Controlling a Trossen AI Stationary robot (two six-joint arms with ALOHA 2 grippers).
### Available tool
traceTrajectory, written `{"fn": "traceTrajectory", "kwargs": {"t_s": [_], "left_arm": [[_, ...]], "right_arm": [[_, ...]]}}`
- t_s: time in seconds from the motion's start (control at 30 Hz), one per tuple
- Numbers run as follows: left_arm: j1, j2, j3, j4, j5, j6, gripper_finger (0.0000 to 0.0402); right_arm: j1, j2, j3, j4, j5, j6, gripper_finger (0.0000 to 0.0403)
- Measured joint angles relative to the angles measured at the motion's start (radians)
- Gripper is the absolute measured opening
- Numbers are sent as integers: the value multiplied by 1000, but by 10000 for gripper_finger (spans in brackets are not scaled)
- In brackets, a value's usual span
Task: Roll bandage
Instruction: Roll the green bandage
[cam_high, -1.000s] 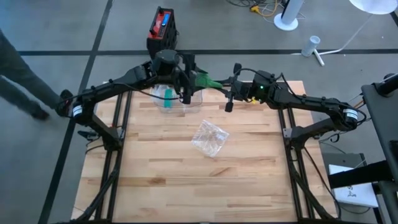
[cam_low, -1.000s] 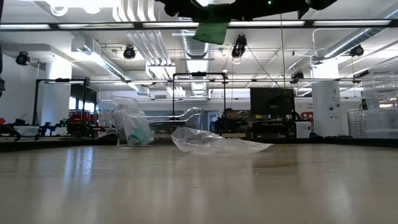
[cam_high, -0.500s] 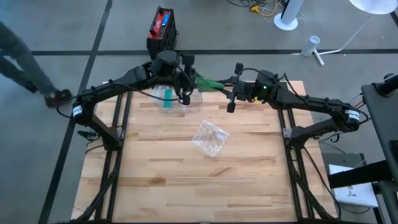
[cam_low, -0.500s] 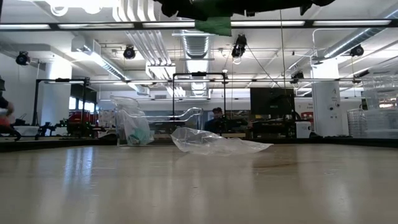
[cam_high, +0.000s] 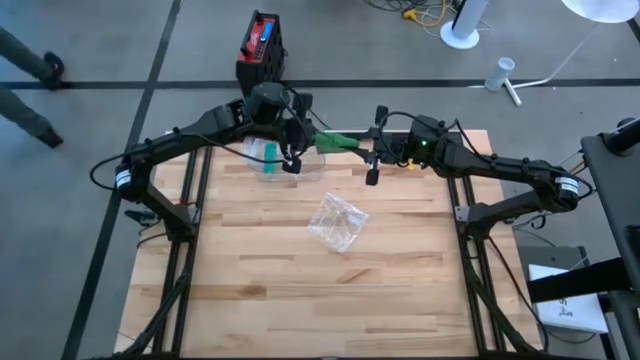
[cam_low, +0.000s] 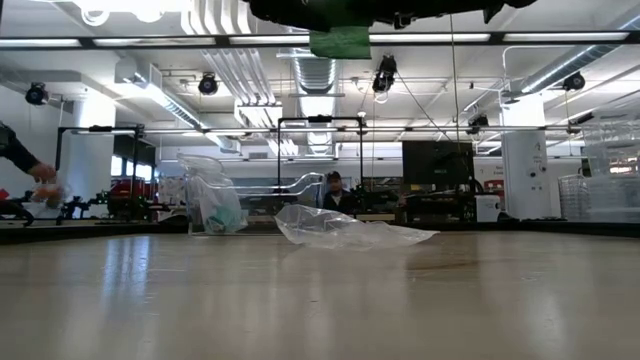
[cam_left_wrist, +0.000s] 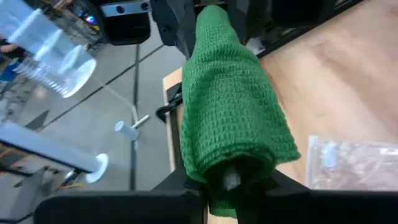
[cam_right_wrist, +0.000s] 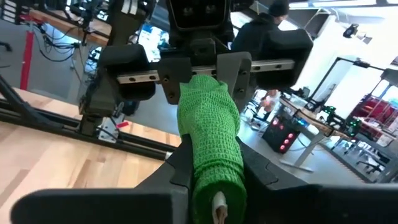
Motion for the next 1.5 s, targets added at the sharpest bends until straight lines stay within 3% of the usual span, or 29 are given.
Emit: {"fn": "traceTrajectory", "kwargs": {"t_s": [0.47,0.63,0.87,1.13,1.33,1.5], "left_arm": [[-1,2,0,-61,214,-68,30],[-2,2,0,-78,241,-75,31],[-3,-11,-3,-141,241,-122,144],[-3,-64,-1,-201,53,-167,257],[-18,-129,15,-179,57,-228,304],[-56,-180,24,-60,56,-200,316]], "right_arm": [[6,-1,64,-131,-102,15,56],[16,-5,71,-142,-132,-51,52],[30,-14,86,-128,-128,-202,50],[32,-13,118,-163,-134,-368,50],[33,-11,116,-181,-101,-475,50],[32,-9,116,-183,-49,-508,50]]}}
